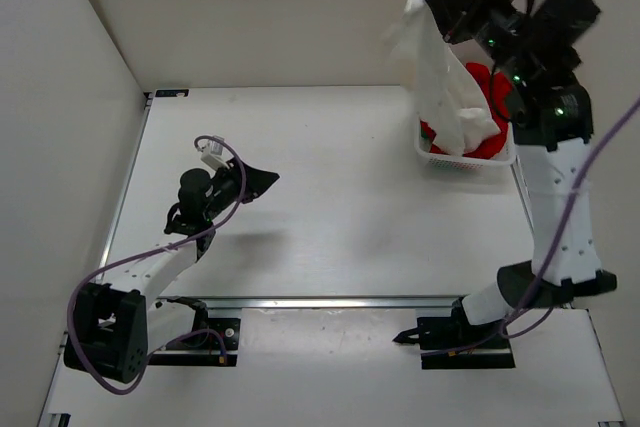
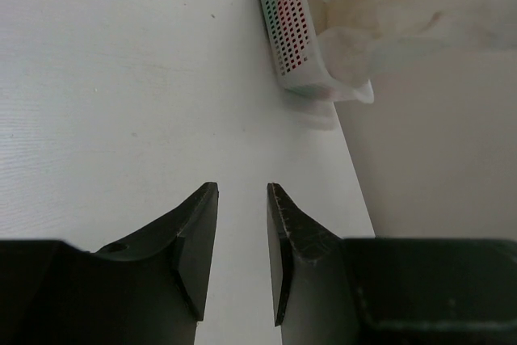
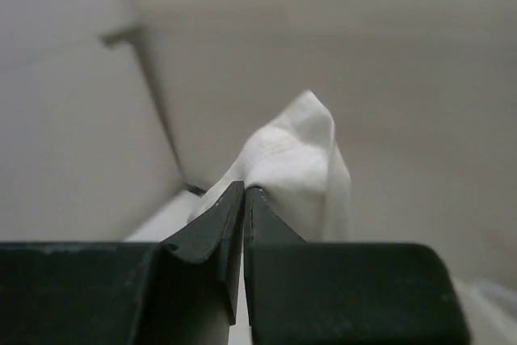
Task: Fold and stack the t-shirts
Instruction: Move the tshirt to the center of the board
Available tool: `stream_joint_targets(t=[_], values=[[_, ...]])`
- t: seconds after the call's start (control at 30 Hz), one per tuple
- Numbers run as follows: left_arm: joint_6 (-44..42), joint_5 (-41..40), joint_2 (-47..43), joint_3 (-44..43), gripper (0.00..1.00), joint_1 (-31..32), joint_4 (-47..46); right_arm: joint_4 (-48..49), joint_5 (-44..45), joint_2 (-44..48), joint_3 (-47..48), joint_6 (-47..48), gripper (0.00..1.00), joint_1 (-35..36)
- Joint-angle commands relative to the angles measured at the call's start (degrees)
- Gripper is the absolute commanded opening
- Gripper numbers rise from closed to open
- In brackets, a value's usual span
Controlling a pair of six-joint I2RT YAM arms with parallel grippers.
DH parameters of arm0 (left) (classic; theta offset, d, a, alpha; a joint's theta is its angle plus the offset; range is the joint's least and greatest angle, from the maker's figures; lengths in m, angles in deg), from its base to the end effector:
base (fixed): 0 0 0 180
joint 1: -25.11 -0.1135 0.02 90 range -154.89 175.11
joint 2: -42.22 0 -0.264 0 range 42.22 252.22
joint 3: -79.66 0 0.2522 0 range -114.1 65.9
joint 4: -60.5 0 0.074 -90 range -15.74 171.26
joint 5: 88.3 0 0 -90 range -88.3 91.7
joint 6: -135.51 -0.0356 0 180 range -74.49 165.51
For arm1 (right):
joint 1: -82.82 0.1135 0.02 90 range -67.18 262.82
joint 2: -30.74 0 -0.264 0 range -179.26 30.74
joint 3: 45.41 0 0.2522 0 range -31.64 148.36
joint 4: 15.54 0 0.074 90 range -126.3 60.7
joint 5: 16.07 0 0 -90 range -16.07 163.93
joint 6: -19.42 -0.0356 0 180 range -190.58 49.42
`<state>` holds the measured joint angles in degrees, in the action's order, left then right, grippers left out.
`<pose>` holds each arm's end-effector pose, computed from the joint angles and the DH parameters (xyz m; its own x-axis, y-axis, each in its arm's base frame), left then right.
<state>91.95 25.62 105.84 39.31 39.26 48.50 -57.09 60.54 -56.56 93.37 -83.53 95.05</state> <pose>0.2281 -0.0724 0.2296 -0.5719 -0.5390 -0.6184 0.2824 0.5784 -0.7653 0.2637 0.0656 0.5933 0.0681 0.2378 -0.9689 -0.4559 0.8713 0.1818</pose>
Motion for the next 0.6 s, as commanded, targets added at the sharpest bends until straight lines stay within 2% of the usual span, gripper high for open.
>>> stream_joint_targets(t=[0.0,0.03,0.13,0.2,0.27,0.3,0.37,0.47,0.5,0.57], values=[[1.8,2.2,0.1,0.9,0.42,-1.3,-2.6,12.4,-13.2,4.3,2.4,-6.3,0.0,1.8],[2.3,2.4,0.6,0.9,0.42,-1.4,-2.9,16.8,-18.8,4.7,2.7,-9.8,0.0,1.1],[3.1,2.5,0.6,1.4,0.42,-2.3,-3.4,24.3,-26.2,4.8,1.6,-18.6,0.0,-3.9],[3.5,2.8,0.2,2.1,0.43,-2.9,-3.6,31.4,-32.8,4.8,-3.6,-24.5,0.0,-8.2],[3.8,2.6,0.1,2.3,0.44,-3.5,-4.1,33.8,-36.0,3.7,-7.5,-29.2,0.0,-11.1],[3.8,2.4,-0.2,2.2,0.45,-2.9,-4.0,34.1,-38.2,3.5,-8.8,-29.6,0.0,-12.1],[2.7,2.0,-0.2,1.9,0.48,-2.3,-3.1,36.6,-40.6,3.7,-19.0,-29.8,0.0,-12.1],[-0.2,0.1,-0.9,-0.1,0.51,0.3,-0.1,39.8,-40.0,5.0,-35.5,-26.8,0.0,-12.1],[-2.1,-1.8,-1.5,-1.2,0.51,1.9,2.5,39.8,-39.9,4.8,-40.2,-25.9,0.01,-14.1],[-5.6,-5.6,-2.3,-3.8,0.53,5.8,7.1,38.6,-38.8,3.1,-46.1,-22.7,0.0,-14.5]])
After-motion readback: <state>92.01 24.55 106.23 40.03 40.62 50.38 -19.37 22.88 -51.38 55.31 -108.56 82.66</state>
